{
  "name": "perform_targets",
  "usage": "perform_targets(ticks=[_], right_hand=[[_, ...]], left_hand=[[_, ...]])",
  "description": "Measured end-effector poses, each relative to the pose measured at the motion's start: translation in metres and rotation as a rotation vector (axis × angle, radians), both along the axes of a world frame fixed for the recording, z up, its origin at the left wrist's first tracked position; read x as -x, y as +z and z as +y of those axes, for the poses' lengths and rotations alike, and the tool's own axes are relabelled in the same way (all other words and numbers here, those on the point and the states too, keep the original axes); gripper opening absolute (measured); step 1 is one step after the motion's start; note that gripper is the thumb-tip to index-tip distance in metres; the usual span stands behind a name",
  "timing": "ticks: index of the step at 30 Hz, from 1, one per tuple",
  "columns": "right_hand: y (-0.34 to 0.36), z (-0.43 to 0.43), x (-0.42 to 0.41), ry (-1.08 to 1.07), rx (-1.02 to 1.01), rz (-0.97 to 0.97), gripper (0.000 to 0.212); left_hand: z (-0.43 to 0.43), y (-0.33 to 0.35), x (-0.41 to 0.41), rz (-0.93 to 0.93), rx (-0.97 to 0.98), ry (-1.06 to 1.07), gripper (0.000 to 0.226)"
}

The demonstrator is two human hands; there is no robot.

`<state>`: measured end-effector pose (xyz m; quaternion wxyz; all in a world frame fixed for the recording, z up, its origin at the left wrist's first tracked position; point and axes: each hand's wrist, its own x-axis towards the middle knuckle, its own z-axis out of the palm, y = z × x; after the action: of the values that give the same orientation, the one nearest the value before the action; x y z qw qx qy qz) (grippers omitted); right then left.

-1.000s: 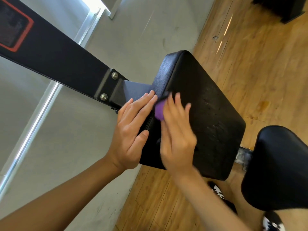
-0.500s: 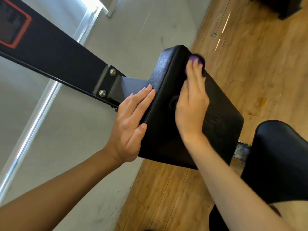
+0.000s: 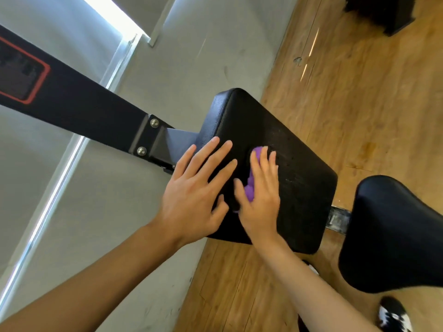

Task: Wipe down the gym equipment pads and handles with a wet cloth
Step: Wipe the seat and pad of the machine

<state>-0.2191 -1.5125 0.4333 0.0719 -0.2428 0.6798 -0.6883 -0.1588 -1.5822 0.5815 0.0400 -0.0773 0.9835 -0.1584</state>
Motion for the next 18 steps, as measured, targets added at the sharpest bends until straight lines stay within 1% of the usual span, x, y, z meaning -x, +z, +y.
perform_targets(ticks=[2,4,6,7,9,11,13,15,16,18], right_hand=[[0.012,-0.023,0.049,-0.072,0.019,-0.090,0.058],[0.022,-0.045,0.096,-0.095,0.009,-0.190,0.054],[0.024,-0.055,0.114,-0.118,-0.002,-0.208,0.048],[0.024,-0.054,0.105,-0.129,0.001,-0.218,0.047],[0.023,-0.035,0.053,-0.114,0.033,-0.225,0.051],[0.014,-0.001,-0.012,-0.028,0.032,-0.179,0.055],[0.002,0.025,-0.059,0.076,-0.003,-0.110,0.057],[-0.006,0.027,-0.063,0.097,-0.009,-0.030,0.055],[-0.006,0.020,-0.051,0.065,-0.011,-0.013,0.053],[0.004,-0.004,-0.010,-0.033,-0.008,-0.069,0.050]], left_hand=[[0.001,-0.004,0.004,0.027,0.046,0.011,0.057],[0.002,-0.005,0.005,0.037,0.088,0.019,0.054],[0.003,-0.006,0.004,0.038,0.114,0.019,0.053],[0.003,-0.006,0.004,0.038,0.124,0.022,0.052],[0.004,-0.007,0.001,0.044,0.135,0.032,0.050],[0.005,-0.008,0.001,0.045,0.156,0.047,0.049],[0.006,-0.009,0.001,0.026,0.179,0.049,0.049],[0.006,-0.009,0.001,0.018,0.183,0.046,0.050],[0.007,-0.009,0.001,0.021,0.179,0.046,0.050],[0.008,-0.008,0.002,0.029,0.176,0.046,0.051]])
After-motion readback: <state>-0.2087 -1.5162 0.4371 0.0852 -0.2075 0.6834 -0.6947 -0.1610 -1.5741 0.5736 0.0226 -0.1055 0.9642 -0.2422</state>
